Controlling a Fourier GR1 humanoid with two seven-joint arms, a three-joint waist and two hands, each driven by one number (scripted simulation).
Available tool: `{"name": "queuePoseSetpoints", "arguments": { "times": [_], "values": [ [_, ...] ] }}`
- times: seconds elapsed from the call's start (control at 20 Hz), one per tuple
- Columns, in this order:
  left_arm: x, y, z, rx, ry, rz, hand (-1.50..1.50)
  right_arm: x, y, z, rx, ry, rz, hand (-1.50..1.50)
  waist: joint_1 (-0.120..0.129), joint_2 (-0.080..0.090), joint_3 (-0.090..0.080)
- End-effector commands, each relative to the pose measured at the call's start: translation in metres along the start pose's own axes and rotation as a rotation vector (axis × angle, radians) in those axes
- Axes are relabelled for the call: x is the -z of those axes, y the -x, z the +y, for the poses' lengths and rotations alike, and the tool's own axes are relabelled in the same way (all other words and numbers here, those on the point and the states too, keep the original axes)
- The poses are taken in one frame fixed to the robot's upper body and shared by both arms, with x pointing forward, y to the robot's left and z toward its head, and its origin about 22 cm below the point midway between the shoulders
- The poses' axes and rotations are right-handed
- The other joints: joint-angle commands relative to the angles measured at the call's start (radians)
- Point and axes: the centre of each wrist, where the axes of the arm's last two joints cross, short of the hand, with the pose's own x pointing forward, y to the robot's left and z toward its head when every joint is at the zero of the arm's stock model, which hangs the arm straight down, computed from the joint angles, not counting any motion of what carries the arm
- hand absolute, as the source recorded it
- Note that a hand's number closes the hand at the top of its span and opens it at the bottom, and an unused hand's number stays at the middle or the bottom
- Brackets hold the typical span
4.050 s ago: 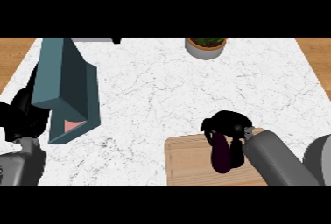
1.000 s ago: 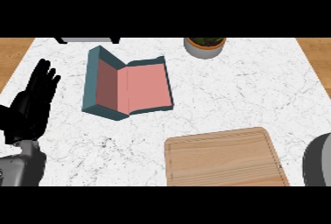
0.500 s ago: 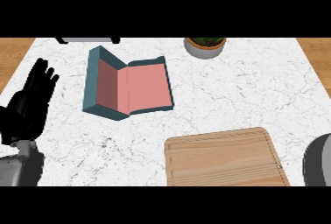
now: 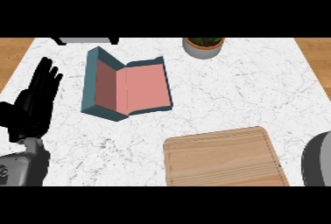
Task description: Pick the eggplant from the cutting board and place it in the pot
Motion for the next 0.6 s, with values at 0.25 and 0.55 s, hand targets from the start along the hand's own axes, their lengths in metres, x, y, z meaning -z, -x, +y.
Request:
{"name": "queuePoseSetpoints", "arguments": {
  "times": [0.25, 0.55],
  "values": [
    [-0.009, 0.008, -0.003, 0.009, -0.003, -0.004, 0.00, 0.011, 0.030, -0.072, 0.336, 0.105, -0.032, -1.50, -0.010, -0.002, -0.002],
    [0.002, -0.007, 0.000, 0.007, 0.009, -0.006, 0.00, -0.013, 0.070, -0.114, 0.363, 0.105, -0.019, -1.50, 0.000, 0.002, -0.002]
  ]
}}
